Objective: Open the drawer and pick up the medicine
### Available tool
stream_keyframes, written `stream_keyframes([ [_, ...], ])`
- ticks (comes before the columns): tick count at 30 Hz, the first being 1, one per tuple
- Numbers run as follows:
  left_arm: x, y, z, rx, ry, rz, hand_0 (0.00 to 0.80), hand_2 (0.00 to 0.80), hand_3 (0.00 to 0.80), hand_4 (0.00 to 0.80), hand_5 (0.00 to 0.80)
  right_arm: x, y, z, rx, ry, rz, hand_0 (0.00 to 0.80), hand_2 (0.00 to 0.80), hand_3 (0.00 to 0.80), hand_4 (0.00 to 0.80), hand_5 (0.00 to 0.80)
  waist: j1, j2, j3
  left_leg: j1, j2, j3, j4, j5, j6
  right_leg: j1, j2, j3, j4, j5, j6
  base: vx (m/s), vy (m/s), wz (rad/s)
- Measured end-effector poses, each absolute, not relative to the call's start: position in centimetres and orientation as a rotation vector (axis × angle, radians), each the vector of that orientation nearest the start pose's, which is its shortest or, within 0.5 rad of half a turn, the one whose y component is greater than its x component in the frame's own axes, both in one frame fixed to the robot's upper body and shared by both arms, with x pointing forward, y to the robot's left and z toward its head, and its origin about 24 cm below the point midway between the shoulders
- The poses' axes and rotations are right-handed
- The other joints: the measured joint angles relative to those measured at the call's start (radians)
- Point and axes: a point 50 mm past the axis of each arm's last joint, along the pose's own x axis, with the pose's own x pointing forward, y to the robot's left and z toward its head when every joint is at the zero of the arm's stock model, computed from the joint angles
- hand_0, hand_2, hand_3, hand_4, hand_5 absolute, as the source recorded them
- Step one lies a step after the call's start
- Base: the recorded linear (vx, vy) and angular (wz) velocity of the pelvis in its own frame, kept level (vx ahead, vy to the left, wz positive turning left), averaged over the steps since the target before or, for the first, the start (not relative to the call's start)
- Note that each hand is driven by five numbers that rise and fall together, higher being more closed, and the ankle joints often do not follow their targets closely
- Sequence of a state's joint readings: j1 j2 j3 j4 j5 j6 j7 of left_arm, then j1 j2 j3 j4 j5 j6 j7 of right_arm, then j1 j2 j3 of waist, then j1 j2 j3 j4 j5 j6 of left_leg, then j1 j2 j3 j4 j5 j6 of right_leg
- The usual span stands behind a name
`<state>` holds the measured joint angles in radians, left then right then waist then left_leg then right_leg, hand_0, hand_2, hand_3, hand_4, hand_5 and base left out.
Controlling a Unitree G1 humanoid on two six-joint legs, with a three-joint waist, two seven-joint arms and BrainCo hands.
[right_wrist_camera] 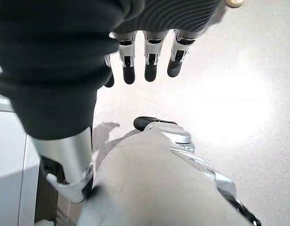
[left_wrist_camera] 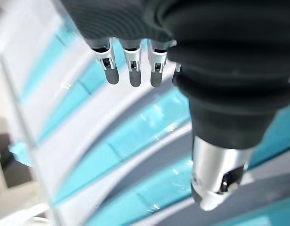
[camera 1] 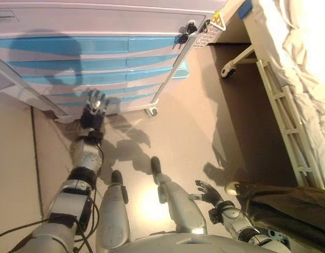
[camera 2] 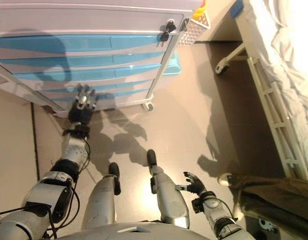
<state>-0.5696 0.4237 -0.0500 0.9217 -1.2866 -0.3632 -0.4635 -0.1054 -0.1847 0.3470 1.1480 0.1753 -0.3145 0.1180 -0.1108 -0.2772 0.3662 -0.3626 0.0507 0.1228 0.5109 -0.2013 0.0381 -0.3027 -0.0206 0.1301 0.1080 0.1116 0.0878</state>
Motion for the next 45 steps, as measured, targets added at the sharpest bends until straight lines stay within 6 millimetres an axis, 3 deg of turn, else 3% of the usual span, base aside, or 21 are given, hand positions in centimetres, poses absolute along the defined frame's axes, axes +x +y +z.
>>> stream_keyframes([
  [6,33.8,27.2,7.0,-0.828,-0.291,0.022,0.000,0.000,0.000,0.000,0.000,15.7,-16.5,-13.7,-0.132,0.762,0.269,0.000,0.000,0.000,0.000,0.000,-0.013,-0.024,-0.014,-0.004,0.009,-0.001,0.032,-0.018,0.005,0.014,0.001,-0.003,-0.019,-0.009,0.006,0.063,-0.101,-0.02],
  [14,34.3,29.1,9.3,-0.858,-0.348,0.025,0.000,0.000,0.000,0.000,0.000,15.0,-15.7,-13.8,-0.122,0.755,0.297,0.000,0.000,0.000,0.000,0.000,-0.015,-0.054,-0.021,-0.015,0.017,-0.008,0.045,-0.023,-0.001,0.017,0.015,-0.005,-0.021,0.011,-0.001,0.052,-0.057,0.00],
  [15,34.3,29.1,9.3,-0.865,-0.347,0.016,0.408,0.408,0.408,0.408,0.408,15.0,-15.7,-13.8,-0.123,0.755,0.299,0.000,0.000,0.000,0.000,0.000,-0.013,-0.054,-0.021,-0.015,0.016,-0.009,0.046,-0.023,-0.001,0.018,0.015,-0.005,-0.021,0.012,-0.001,0.032,-0.043,0.02],
  [16,34.3,29.1,9.2,-0.883,-0.348,0.010,0.568,0.568,0.568,0.568,0.568,15.0,-15.6,-13.8,-0.123,0.754,0.302,0.000,0.000,0.000,0.000,0.000,-0.013,-0.055,-0.021,-0.015,0.017,-0.011,0.048,-0.025,-0.001,0.020,0.016,-0.006,-0.021,0.012,-0.001,0.026,-0.037,0.03],
  [17,34.3,29.1,9.3,-0.898,-0.352,0.007,0.656,0.656,0.656,0.656,0.656,15.0,-15.6,-13.8,-0.124,0.753,0.307,0.000,0.000,0.000,0.000,0.000,-0.013,-0.058,-0.020,-0.015,0.017,-0.013,0.052,-0.026,-0.001,0.022,0.016,-0.006,-0.022,0.012,-0.001,0.030,-0.034,0.00],
  [18,34.3,29.2,9.3,-0.912,-0.361,0.010,0.800,0.800,0.800,0.800,0.800,15.1,-15.4,-13.8,-0.124,0.751,0.311,0.000,0.000,0.000,0.000,0.000,-0.012,-0.063,-0.018,-0.015,0.018,-0.013,0.059,-0.030,-0.002,0.024,0.018,-0.006,-0.022,0.012,0.000,0.032,-0.032,-0.01],
  [21,34.3,29.2,9.6,-0.934,-0.379,0.004,0.800,0.800,0.800,0.800,0.800,14.9,-15.0,-13.9,-0.111,0.755,0.317,0.000,0.000,0.000,0.000,0.000,-0.013,-0.080,-0.015,-0.015,0.021,-0.017,0.060,-0.030,-0.002,0.032,0.017,-0.006,-0.034,0.012,-0.001,0.045,-0.030,0.03],
  [26,34.4,28.8,9.5,-0.942,-0.381,-0.035,0.800,0.800,0.800,0.800,0.800,14.7,-14.9,-13.9,-0.107,0.761,0.317,0.000,0.000,0.000,0.000,0.000,-0.002,-0.080,-0.010,-0.009,0.019,-0.023,0.051,-0.030,-0.002,0.045,0.016,-0.006,-0.048,0.019,-0.001,0.063,-0.026,0.04],
  [36,33.2,28.1,7.2,-0.980,-0.270,-0.090,0.800,0.800,0.800,0.800,0.800,14.0,-14.9,-14.2,-0.099,0.787,0.315,0.000,0.000,0.000,0.000,0.000,0.041,-0.066,0.003,0.082,0.015,-0.024,-0.011,-0.028,-0.009,0.120,0.015,-0.005,-0.076,0.019,-0.001,0.054,-0.006,0.02],
  [41,31.5,27.2,4.8,-1.023,-0.190,-0.139,0.800,0.800,0.800,0.800,0.800,13.7,-15.0,-14.3,-0.097,0.800,0.312,0.000,0.000,0.000,0.000,0.000,0.070,-0.048,0.016,0.146,0.009,-0.030,-0.060,-0.022,-0.013,0.170,0.010,-0.006,-0.093,0.019,-0.001,0.013,0.006,0.06],
  [45,29.3,25.7,2.2,-1.112,-0.132,-0.202,0.800,0.800,0.800,0.800,0.800,13.8,-15.1,-14.3,-0.114,0.811,0.317,0.000,0.000,0.000,0.000,0.000,0.095,-0.038,0.024,0.191,-0.018,-0.043,-0.131,0.010,-0.013,0.196,-0.008,-0.011,-0.110,0.019,-0.002,0.000,0.033,0.13],
])
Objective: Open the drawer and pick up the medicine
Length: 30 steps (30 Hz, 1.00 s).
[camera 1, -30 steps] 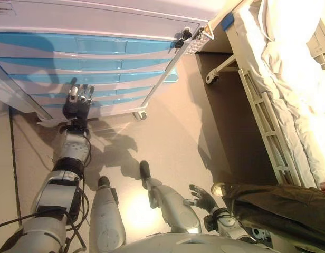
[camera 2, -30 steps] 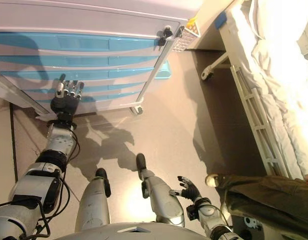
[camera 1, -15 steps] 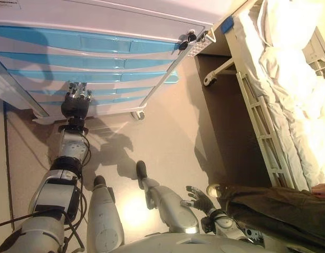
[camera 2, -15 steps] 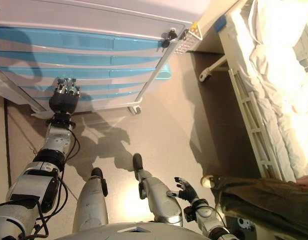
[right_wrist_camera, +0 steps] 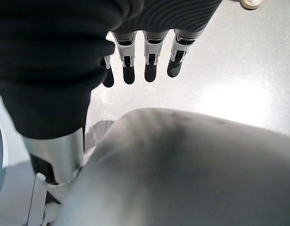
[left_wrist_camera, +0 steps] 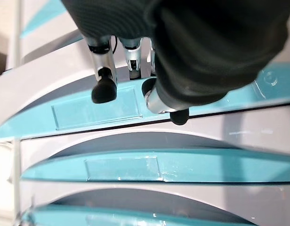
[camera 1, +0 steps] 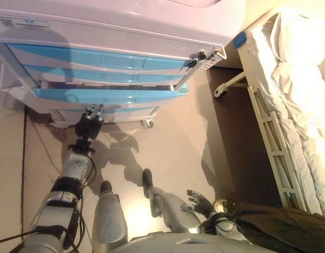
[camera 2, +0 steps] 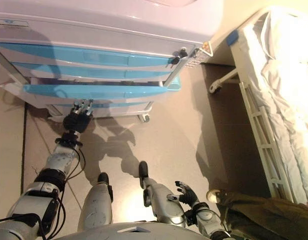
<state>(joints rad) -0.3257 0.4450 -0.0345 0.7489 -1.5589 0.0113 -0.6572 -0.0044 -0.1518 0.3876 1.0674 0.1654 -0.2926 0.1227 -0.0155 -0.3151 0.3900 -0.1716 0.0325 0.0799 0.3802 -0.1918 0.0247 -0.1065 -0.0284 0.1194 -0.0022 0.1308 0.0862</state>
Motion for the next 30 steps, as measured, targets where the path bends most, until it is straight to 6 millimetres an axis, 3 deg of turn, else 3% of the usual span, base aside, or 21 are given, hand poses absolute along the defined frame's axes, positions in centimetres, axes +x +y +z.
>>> stream_keyframes([
  [5,24.6,24.3,-2.1,-1.227,-0.035,-0.271,0.800,0.800,0.800,0.800,0.800,13.9,-15.7,-14.3,-0.145,0.827,0.305,0.000,0.000,0.000,0.000,0.000,0.041,0.026,0.015,0.068,-0.020,-0.023,-0.089,0.035,-0.004,0.053,-0.016,-0.025,-0.036,0.000,0.000,-0.038,0.065,0.18],
  [10,19.4,23.5,-5.8,-1.286,0.102,-0.311,0.800,0.800,0.800,0.800,0.800,14.1,-17.0,-14.3,-0.184,0.844,0.294,0.000,0.000,0.000,0.000,0.000,0.070,0.081,0.019,0.096,-0.035,-0.046,-0.139,0.063,-0.011,0.075,-0.026,-0.043,-0.055,-0.001,-0.001,-0.054,0.104,0.12],
  [13,16.7,22.8,-8.1,-1.313,0.187,-0.306,0.800,0.800,0.800,0.800,0.800,14.0,-18.1,-14.3,-0.216,0.869,0.289,0.000,0.000,0.000,0.000,0.000,0.067,0.128,0.005,0.126,-0.040,-0.050,-0.180,0.085,-0.009,0.092,-0.034,-0.061,-0.055,-0.008,-0.011,0.010,0.107,0.08],
  [19,12.0,22.2,-11.0,-1.312,0.391,-0.257,0.800,0.800,0.800,0.800,0.800,13.0,-19.1,-14.7,-0.258,0.919,0.292,0.000,0.000,0.000,0.000,0.000,0.063,0.179,-0.064,0.153,-0.052,-0.061,-0.238,0.118,-0.022,0.107,-0.047,-0.099,-0.065,-0.033,-0.024,0.015,0.111,0.09],
  [22,10.4,22.3,-11.8,-1.277,0.499,-0.253,0.800,0.800,0.800,0.800,0.800,12.3,-19.5,-15.0,-0.269,0.945,0.287,0.000,0.000,0.000,0.000,0.000,0.064,0.197,-0.101,0.170,-0.053,-0.062,-0.265,0.140,-0.016,0.110,-0.048,-0.102,-0.065,-0.033,-0.025,0.019,0.089,0.04],
  [30,9.2,22.9,-12.4,-1.257,0.658,-0.232,0.800,0.800,0.800,0.800,0.800,11.0,-20.3,-15.3,-0.288,0.970,0.270,0.000,0.000,0.000,0.000,0.000,0.062,0.235,-0.154,0.182,-0.060,-0.062,-0.285,0.157,-0.011,0.115,-0.062,-0.109,-0.066,-0.033,-0.024,0.011,0.093,0.02],
])
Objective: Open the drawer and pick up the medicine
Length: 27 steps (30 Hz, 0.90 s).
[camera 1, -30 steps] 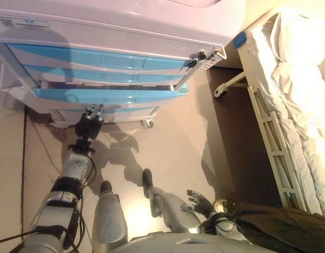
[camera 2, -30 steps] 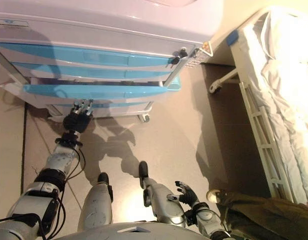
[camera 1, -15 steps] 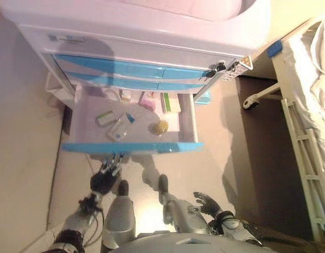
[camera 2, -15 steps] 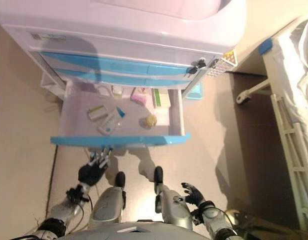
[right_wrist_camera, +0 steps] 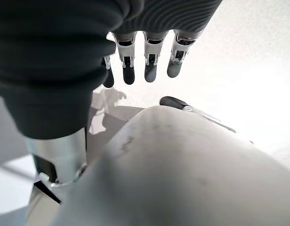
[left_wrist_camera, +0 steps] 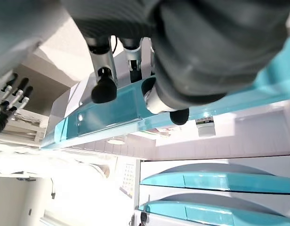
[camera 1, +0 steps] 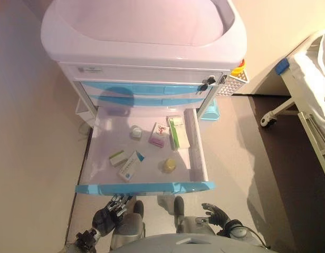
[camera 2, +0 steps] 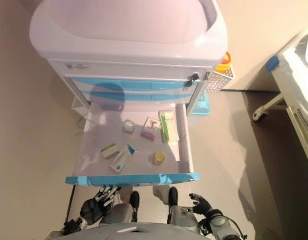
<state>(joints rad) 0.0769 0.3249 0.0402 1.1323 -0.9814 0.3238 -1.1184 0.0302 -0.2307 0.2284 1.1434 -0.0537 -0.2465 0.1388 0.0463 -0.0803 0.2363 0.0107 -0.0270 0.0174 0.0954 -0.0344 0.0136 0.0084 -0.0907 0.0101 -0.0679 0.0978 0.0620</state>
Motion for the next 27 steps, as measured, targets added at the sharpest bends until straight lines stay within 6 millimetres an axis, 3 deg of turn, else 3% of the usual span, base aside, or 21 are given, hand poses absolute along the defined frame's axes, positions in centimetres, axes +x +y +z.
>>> stream_keyframes([
  [1,9.1,22.9,-12.5,-1.254,0.667,-0.220,0.800,0.800,0.800,0.800,0.800,11.0,-20.5,-15.2,-0.296,0.967,0.273,0.000,0.000,0.000,0.000,0.000,-0.001,0.006,-0.003,0.002,0.000,0.000,-0.001,0.001,0.000,0.001,0.000,0.000,0.000,0.000,0.000,0.011,0.067,-0.01],
  [2,9.1,22.9,-12.5,-1.246,0.676,-0.207,0.555,0.555,0.555,0.555,0.555,11.0,-20.6,-15.2,-0.298,0.967,0.270,0.000,0.000,0.000,0.000,0.000,-0.001,0.012,-0.006,0.004,-0.001,0.000,-0.004,0.003,0.000,0.002,-0.001,0.000,0.000,0.000,0.000,0.017,0.064,0.00],
  [3,9.0,22.8,-12.8,-1.225,0.690,-0.183,0.000,0.000,0.000,0.000,0.000,10.8,-20.8,-15.3,-0.297,0.974,0.260,0.000,0.000,0.000,0.000,0.000,-0.001,0.020,-0.010,0.008,-0.001,-0.001,-0.009,0.006,-0.001,0.005,-0.001,0.000,-0.001,0.000,0.000,0.017,0.051,0.01],
  [9,7.4,22.7,-15.0,-0.942,0.850,0.097,0.000,0.000,0.000,0.000,0.000,10.1,-22.0,-15.4,-0.334,1.006,0.242,0.000,0.000,0.000,0.000,0.000,-0.019,0.063,-0.053,0.031,0.001,-0.025,-0.049,0.020,-0.013,0.024,0.000,-0.027,-0.003,-0.009,-0.001,0.021,0.017,0.11],
  [16,6.3,23.8,-16.1,-0.449,1.015,0.336,0.000,0.000,0.000,0.000,0.000,9.4,-22.5,-15.6,-0.400,1.032,0.170,0.000,0.000,0.000,0.000,0.000,-0.020,0.054,-0.075,0.034,0.007,-0.049,-0.071,0.042,-0.017,0.031,0.002,-0.060,-0.001,-0.012,-0.007,-0.010,-0.008,0.12],
  [19,6.3,24.2,-16.1,-0.273,1.054,0.349,0.000,0.000,0.000,0.000,0.000,9.2,-22.8,-15.7,-0.439,1.053,0.129,0.000,0.000,0.000,0.000,0.000,-0.020,0.044,-0.087,0.041,0.006,-0.048,-0.083,0.048,-0.016,0.031,0.001,-0.062,-0.002,-0.012,-0.007,-0.046,-0.020,0.01],
  [23,7.1,24.1,-16.0,-0.009,1.095,0.222,0.000,0.000,0.000,0.000,0.000,8.5,-23.6,-15.9,-0.488,1.094,0.037,0.000,0.000,0.000,0.000,0.000,-0.022,0.036,-0.098,0.056,0.006,-0.044,-0.114,0.063,-0.013,0.031,0.001,-0.060,-0.002,-0.012,-0.007,-0.051,-0.021,-0.02],
  [27,7.6,23.9,-16.1,0.046,1.118,0.178,0.000,0.000,0.000,0.000,0.000,7.7,-25.4,-15.6,-0.501,1.118,-0.191,0.000,0.000,0.000,0.000,0.000,-0.025,0.039,-0.120,0.070,0.007,-0.042,-0.142,0.074,-0.013,0.032,0.002,-0.058,-0.004,-0.012,-0.007,-0.028,-0.039,-0.02],
])
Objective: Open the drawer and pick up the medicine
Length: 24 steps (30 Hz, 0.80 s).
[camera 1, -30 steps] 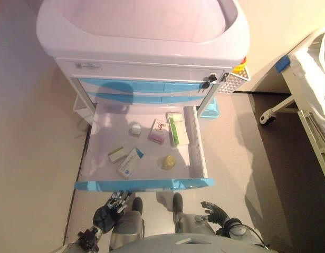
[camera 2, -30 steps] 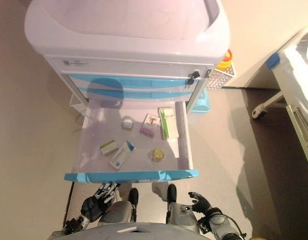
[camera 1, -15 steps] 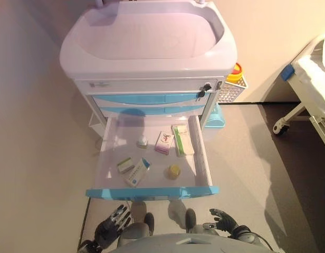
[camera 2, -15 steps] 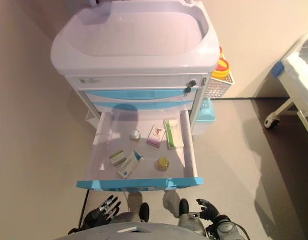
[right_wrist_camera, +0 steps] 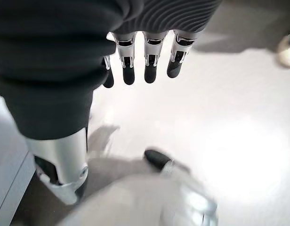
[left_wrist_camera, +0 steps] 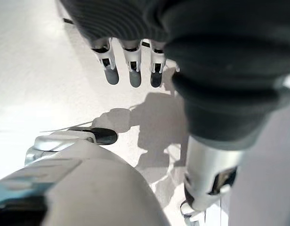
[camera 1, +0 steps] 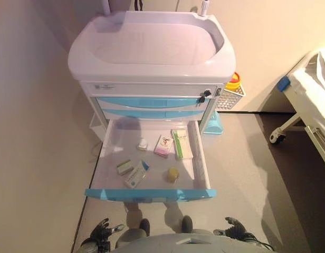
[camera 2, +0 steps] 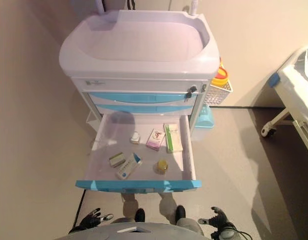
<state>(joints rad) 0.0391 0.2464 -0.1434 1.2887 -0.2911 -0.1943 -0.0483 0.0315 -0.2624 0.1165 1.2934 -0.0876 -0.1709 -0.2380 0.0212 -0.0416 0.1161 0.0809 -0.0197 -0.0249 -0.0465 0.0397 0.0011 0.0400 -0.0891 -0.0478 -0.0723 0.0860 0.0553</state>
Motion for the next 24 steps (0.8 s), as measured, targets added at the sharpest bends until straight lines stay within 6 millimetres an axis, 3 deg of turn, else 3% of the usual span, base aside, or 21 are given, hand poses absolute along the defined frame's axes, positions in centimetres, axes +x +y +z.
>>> stream_keyframes([
  [4,7.3,24.0,-16.1,0.045,1.143,0.183,0.000,0.000,0.000,0.000,0.000,9.7,-28.7,-13.4,-0.518,0.957,-0.520,0.000,0.000,0.000,0.000,0.000,-0.026,0.003,-0.004,0.027,0.002,0.001,-0.033,0.013,0.001,0.018,0.002,0.004,-0.015,0.001,0.000,-0.025,-0.017,-0.01],
  [6,6.5,23.9,-16.2,0.039,1.156,0.185,0.000,0.000,0.000,0.000,0.000,12.7,-29.6,-11.1,-0.525,0.748,-0.631,0.000,0.000,0.000,0.000,0.000,-0.036,0.005,-0.005,0.039,0.004,0.008,-0.046,0.016,0.000,0.021,0.006,0.009,-0.017,0.002,-0.001,-0.051,0.005,-0.09],
  [11,5.3,23.4,-16.4,0.018,1.172,0.182,0.000,0.000,0.000,0.000,0.000,19.4,-27.8,-4.9,-0.534,0.285,-0.649,0.000,0.000,0.000,0.000,0.000,-0.049,0.011,-0.009,0.040,0.007,0.015,-0.046,0.019,0.004,0.022,0.011,0.010,-0.019,0.008,-0.002,-0.039,0.012,-0.01],
  [16,4.8,22.7,-16.6,-0.012,1.170,0.194,0.000,0.000,0.000,0.000,0.000,23.5,-24.9,1.2,-0.580,-0.088,-0.563,0.000,0.000,0.000,0.000,0.000,-0.043,0.023,-0.015,0.041,0.006,0.014,-0.047,0.021,0.002,0.025,0.012,0.008,-0.020,0.008,-0.002,-0.014,0.005,0.00],
  [20,4.6,22.5,-16.7,-0.019,1.174,0.195,0.000,0.000,0.000,0.000,0.000,25.0,-21.6,5.3,-0.753,-0.368,-0.295,0.000,0.000,0.000,0.000,0.000,-0.042,0.031,-0.021,0.041,0.006,0.009,-0.047,0.014,-0.002,0.028,0.006,0.006,-0.020,0.004,0.003,-0.004,-0.002,0.01],
  [24,4.4,22.3,-16.7,-0.019,1.181,0.193,0.000,0.000,0.000,0.000,0.000,25.2,-19.5,6.0,-0.876,-0.415,0.044,0.000,0.000,0.000,0.000,0.000,-0.029,0.036,-0.046,0.029,0.007,0.000,-0.047,0.015,-0.003,0.019,0.007,-0.005,-0.023,0.004,0.003,-0.017,-0.012,0.07],
])
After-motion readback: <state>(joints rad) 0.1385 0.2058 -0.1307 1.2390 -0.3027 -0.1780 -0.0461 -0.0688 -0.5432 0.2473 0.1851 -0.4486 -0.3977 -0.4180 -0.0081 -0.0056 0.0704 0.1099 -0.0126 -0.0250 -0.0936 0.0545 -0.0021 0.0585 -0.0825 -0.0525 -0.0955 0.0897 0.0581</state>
